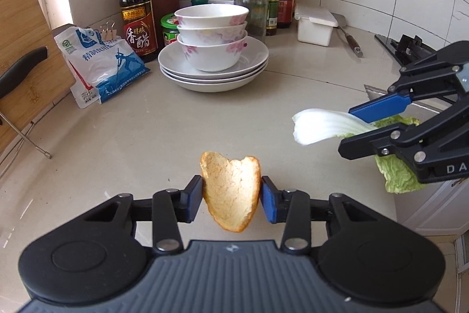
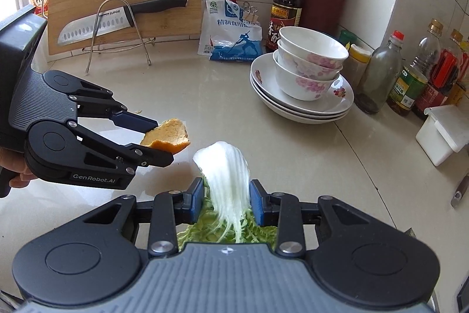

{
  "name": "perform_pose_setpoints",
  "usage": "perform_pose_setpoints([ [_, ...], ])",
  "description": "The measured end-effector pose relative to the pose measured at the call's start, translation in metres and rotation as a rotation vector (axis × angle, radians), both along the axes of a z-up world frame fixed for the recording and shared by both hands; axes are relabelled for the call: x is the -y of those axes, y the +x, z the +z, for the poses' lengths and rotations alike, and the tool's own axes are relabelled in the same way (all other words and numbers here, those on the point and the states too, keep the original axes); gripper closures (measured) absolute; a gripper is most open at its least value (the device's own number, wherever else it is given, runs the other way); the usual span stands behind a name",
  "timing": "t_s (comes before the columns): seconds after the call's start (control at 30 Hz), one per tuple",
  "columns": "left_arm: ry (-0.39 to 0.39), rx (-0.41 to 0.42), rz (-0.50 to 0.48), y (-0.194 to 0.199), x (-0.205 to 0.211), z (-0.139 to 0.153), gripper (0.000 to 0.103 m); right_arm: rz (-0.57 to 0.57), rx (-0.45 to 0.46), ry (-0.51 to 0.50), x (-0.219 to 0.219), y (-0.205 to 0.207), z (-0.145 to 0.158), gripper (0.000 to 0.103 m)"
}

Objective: Collect trash
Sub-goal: 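Carry the cabbage leaf and orange peel over the white bin with both tools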

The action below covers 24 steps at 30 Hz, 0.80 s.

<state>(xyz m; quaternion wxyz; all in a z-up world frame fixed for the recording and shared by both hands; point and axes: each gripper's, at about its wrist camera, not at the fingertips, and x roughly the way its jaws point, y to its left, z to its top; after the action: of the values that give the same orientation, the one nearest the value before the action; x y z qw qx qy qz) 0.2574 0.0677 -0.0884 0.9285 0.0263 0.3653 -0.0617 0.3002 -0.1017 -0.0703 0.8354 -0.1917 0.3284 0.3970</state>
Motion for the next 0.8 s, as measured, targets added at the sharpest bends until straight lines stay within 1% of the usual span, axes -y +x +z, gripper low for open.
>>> perform_pose_setpoints([
  [0.2,0.007,0.005,-0.061,-0.021,0.023,0.015,0.062,-0.049,-0.004,0.025,0.03,-0.016,0.002,0.065],
  [0.37,-0.01,0.013,-0.131,-0.037,0.049,0.026,0.062,-0.142,-0.025,0.041,0.071,-0.03,-0.002,0.065],
  [0.5,-0.025,0.018,-0.205,-0.047,0.077,0.031,0.062,-0.234,-0.051,0.041,0.108,-0.044,-0.011,0.065],
  [0.63,-0.039,0.016,-0.27,-0.05,0.105,0.031,0.063,-0.325,-0.089,0.022,0.145,-0.055,-0.031,0.064],
  [0.8,-0.041,0.0,-0.338,-0.048,0.142,0.025,0.063,-0.422,-0.158,-0.006,0.179,-0.059,-0.076,0.064],
])
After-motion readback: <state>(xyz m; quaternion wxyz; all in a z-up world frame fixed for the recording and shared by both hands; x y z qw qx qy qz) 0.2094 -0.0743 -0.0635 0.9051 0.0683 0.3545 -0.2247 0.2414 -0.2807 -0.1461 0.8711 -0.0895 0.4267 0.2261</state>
